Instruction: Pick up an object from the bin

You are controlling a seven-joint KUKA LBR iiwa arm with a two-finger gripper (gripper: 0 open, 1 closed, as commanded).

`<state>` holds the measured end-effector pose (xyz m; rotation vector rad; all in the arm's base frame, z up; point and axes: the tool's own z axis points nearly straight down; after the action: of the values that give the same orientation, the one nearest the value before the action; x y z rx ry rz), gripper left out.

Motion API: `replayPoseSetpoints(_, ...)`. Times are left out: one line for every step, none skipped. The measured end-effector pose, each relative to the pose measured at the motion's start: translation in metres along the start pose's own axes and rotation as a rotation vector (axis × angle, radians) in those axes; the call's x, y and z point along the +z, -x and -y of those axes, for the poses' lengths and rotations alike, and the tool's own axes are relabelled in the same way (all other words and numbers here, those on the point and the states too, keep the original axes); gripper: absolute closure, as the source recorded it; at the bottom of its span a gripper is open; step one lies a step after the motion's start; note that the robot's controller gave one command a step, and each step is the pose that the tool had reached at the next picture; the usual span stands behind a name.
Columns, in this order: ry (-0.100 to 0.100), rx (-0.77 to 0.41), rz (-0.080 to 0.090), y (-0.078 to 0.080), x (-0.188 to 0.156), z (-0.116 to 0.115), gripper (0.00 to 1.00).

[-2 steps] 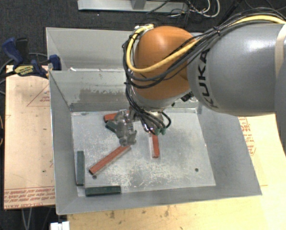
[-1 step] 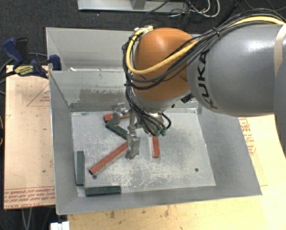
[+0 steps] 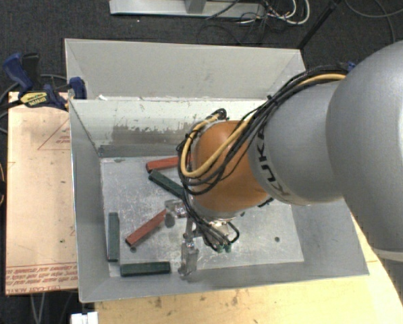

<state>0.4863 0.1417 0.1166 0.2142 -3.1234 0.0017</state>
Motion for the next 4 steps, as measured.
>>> replayPoseSetpoints(0.001,-0.223,0.012,0.05,0.046,-0.03,0.0)
replayPoseSetpoints(0.001,-0.222,0.014,0.05,0.046,-0.029,1.0)
replayPoseSetpoints(-0.001,-0.329,0.022,0.039,-0.096,-0.017,1.0)
replayPoseSetpoints(0.002,-0.423,0.01,0.071,-0.023,-0.08,1.0)
